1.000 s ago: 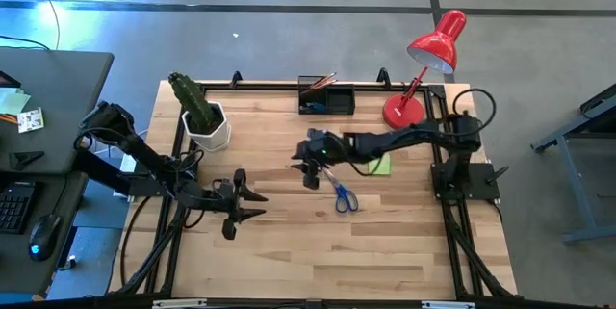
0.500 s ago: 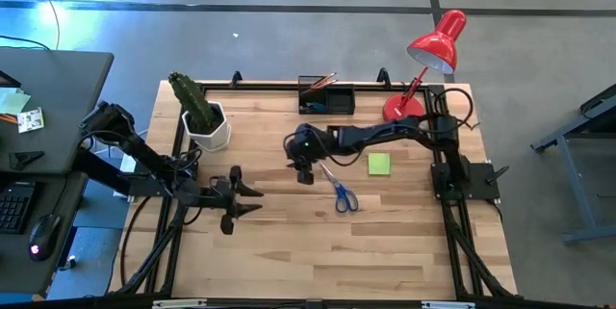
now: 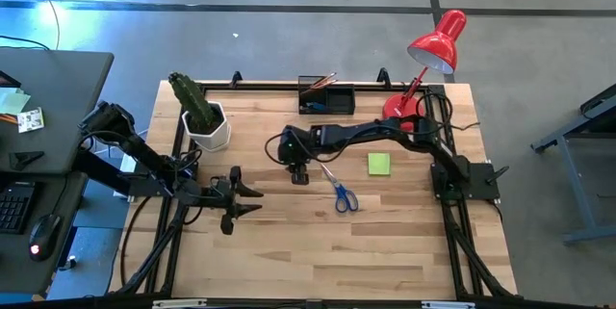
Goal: Pick and place office supplies into organizer
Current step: Put the yellow binder clip into the bottom left section of the desk organizer
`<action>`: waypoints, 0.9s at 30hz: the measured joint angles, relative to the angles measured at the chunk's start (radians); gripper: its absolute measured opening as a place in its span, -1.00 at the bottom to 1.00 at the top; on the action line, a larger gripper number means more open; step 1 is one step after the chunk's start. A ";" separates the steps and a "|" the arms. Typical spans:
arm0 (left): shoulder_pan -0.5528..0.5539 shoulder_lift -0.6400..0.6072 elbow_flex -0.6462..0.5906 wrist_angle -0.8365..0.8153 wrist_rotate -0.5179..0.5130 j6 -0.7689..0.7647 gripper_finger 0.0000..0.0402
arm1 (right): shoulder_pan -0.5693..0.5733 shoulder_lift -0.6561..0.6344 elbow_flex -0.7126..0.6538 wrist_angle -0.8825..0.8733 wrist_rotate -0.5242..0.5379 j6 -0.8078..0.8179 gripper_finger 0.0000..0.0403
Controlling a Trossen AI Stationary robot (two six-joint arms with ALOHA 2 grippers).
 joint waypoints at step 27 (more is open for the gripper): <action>0.000 0.000 0.000 -0.040 0.002 -0.049 -0.28 | -0.024 0.002 -0.076 0.049 -0.017 0.036 -0.35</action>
